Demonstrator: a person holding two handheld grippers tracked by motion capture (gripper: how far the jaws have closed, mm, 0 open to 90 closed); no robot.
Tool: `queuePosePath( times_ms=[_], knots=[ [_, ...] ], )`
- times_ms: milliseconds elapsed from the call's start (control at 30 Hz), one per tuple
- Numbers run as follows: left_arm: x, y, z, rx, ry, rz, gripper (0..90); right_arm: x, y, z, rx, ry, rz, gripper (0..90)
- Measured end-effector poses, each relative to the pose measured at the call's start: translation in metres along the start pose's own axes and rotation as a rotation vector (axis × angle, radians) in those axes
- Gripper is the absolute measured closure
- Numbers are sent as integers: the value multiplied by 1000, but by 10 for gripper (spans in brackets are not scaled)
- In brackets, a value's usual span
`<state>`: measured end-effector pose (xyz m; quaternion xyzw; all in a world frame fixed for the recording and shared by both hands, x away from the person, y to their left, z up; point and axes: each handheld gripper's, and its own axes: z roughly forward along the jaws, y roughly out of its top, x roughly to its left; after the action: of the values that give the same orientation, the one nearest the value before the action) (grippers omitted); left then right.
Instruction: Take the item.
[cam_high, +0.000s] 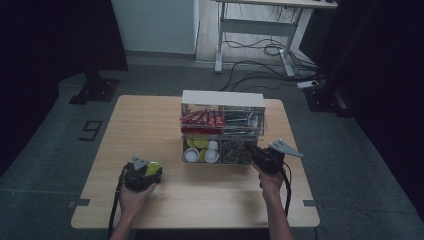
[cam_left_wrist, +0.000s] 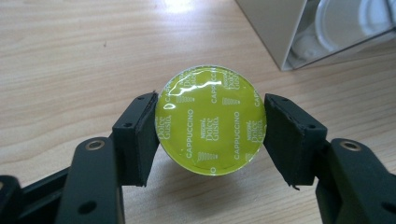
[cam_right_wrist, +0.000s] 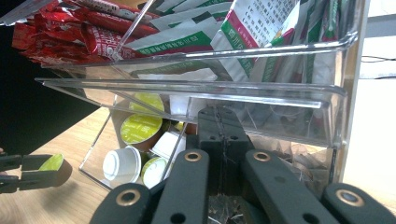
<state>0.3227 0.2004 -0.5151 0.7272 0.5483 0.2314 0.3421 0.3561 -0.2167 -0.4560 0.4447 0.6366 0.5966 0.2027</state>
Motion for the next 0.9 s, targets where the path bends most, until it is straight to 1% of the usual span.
queuePosePath(
  times_ms=[167,200,233,267,300,333,500,533,567,600,633,667,733,767,900],
  knots=[
    [0,0,3,12,-4,1,383,0,0,0,0,-1,2,895],
    [1,2,3,17,-9,-13,383,0,0,0,-4,6,12,894],
    [1,2,3,17,-9,-13,382,0,0,0,-4,6,12,894],
    [-1,1,5,21,-6,-2,382,-1,-1,0,-2,9,15,895],
    [-1,1,5,21,-6,-2,382,-2,-1,0,-2,6,12,894],
    [-3,-1,6,26,0,10,381,-2,-1,0,-1,5,12,894],
    [-1,-1,9,37,-18,0,365,-3,-1,-2,-5,1,14,895],
    [-3,-1,8,34,-15,16,353,-3,-1,-1,-5,1,16,895],
    [-3,-1,8,34,-15,16,338,-3,-1,-1,-5,1,16,895],
    [-3,-1,8,30,-12,20,338,-4,-2,-1,-3,-2,15,894],
    [-1,0,4,18,-15,16,310,-4,-2,-1,-1,-4,12,894],
    [-1,0,1,3,-14,4,297,-4,-2,-1,0,-5,12,894],
    [1,0,-7,-22,-18,-4,283,-3,-2,-1,0,-8,10,894],
    [1,0,-7,-22,-18,-4,279,-3,-2,-1,0,-8,10,894],
    [2,-2,-21,-67,-47,-24,274,-3,-3,0,5,-10,7,894]
  ],
)
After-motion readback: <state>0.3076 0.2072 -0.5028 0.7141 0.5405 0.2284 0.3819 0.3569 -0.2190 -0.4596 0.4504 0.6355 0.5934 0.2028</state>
